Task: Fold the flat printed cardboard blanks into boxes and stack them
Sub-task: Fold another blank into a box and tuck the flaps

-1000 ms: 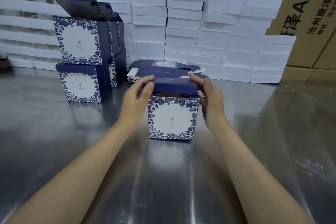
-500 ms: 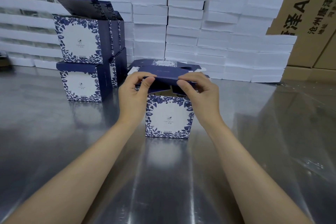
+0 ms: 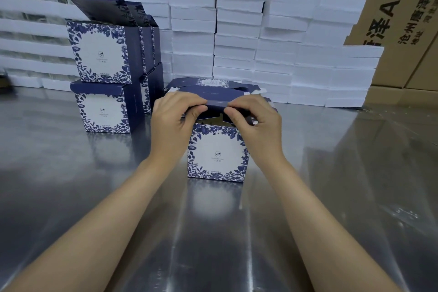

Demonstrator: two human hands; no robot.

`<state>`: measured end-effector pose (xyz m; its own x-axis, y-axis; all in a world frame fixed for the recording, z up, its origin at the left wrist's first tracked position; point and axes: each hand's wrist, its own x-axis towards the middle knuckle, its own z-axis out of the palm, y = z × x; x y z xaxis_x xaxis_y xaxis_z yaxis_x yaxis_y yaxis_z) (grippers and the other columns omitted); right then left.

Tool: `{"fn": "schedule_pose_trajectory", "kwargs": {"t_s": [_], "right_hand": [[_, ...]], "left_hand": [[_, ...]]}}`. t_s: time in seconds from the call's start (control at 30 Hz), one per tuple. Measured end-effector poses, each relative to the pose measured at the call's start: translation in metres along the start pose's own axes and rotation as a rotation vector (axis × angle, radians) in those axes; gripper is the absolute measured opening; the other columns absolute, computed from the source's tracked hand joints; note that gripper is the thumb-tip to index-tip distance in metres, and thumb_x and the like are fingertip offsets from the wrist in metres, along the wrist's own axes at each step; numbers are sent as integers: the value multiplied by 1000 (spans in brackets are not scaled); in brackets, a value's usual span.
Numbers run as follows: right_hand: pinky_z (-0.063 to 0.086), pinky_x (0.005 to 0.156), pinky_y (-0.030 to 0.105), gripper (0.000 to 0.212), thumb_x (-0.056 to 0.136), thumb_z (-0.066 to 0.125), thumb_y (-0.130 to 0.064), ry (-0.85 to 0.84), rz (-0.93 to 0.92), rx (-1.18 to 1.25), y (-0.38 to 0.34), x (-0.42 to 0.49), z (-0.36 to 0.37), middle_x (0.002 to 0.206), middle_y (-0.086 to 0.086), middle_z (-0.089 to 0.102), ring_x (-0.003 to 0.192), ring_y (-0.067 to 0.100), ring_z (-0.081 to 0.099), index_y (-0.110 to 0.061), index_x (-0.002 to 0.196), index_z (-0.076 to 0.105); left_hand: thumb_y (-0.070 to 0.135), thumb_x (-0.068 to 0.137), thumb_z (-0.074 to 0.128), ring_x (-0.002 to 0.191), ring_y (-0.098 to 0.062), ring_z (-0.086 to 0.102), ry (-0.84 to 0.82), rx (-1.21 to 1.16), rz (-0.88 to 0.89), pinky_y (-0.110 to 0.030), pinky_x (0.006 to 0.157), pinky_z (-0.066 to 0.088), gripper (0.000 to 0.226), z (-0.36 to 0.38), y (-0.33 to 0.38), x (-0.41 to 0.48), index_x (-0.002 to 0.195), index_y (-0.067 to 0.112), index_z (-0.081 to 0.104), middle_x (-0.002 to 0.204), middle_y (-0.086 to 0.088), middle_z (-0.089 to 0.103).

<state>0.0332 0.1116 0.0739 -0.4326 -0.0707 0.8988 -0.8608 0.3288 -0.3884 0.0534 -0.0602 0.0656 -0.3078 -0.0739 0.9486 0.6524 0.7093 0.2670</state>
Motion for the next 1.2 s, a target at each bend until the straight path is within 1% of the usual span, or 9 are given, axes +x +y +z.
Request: {"fn": "schedule_pose_trajectory", "kwargs": {"t_s": [0.1, 0.17, 0.37, 0.53, 0.77, 0.9, 1.0, 1.1, 1.2], "right_hand": [[46, 77, 27, 11, 82, 73, -12, -1, -67, -100, 2, -3, 4, 87, 4, 69, 85, 19, 59, -8, 92, 77], [48, 73, 32, 8, 83, 72, -10, 14, -97, -136, 1, -3, 7, 85, 4, 69, 81, 24, 60, -8, 89, 77], [50, 72, 35, 7, 83, 71, -5, 70, -70, -131, 0, -3, 9, 81, 5, 69, 79, 22, 62, -6, 85, 77], [50, 70, 33, 10, 80, 75, -3, 106, -136, -163, -5, -7, 15, 82, 9, 67, 77, 25, 61, -2, 90, 76], [49, 80, 27, 9, 82, 72, 0, 114, -171, -141, -9, -11, 20, 88, 11, 71, 82, 26, 64, 3, 90, 73], [51, 79, 32, 9, 83, 69, 2, 59, -83, -56, -11, -11, 19, 88, 11, 72, 83, 28, 65, 3, 89, 75], [51, 79, 30, 9, 84, 67, 1, 25, -19, -26, -13, -9, 16, 86, 9, 72, 83, 26, 65, 1, 87, 76], [52, 81, 30, 8, 83, 70, -2, -21, 149, 70, -15, -3, 12, 87, 4, 73, 85, 17, 67, -5, 86, 77], [52, 86, 24, 13, 82, 73, -5, 21, 313, 205, -18, -1, 9, 95, -5, 72, 93, 2, 67, -11, 93, 77]], "left_hand": [[12, 88, 68, 89, -12, 59, 15, 53, 35, -29, 89, 35, 5, -1, 0, 1, 86, 12, 73, 90, 13, 65], [12, 87, 69, 86, -10, 59, 30, 94, 19, -30, 88, 32, 7, -1, 2, 1, 83, 15, 73, 86, 11, 68], [21, 89, 69, 82, -9, 57, 67, 146, 8, -28, 83, 26, 7, 3, 7, -2, 84, 20, 74, 87, 13, 70], [28, 90, 68, 91, -13, 61, 77, 193, 119, -30, 87, 27, 12, 2, 2, -2, 93, 19, 76, 95, 14, 72], [15, 92, 65, 85, -12, 56, 96, 261, 129, -30, 83, 26, 12, 3, 4, -1, 83, 19, 71, 86, 13, 70], [16, 94, 63, 76, -14, 53, 81, 289, 93, -29, 81, 24, 15, 2, 4, -1, 82, 19, 71, 82, 13, 69], [19, 94, 63, 71, -16, 51, 69, 309, 95, -28, 81, 23, 16, 2, 3, -1, 81, 20, 72, 78, 12, 68], [24, 93, 65, 73, -16, 53, 70, 250, 62, -29, 82, 25, 14, 1, 1, -1, 82, 21, 74, 79, 11, 70], [30, 92, 65, 80, -16, 56, 102, 200, 38, -28, 83, 30, 15, 4, 2, -4, 90, 20, 76, 91, 12, 72]]}}
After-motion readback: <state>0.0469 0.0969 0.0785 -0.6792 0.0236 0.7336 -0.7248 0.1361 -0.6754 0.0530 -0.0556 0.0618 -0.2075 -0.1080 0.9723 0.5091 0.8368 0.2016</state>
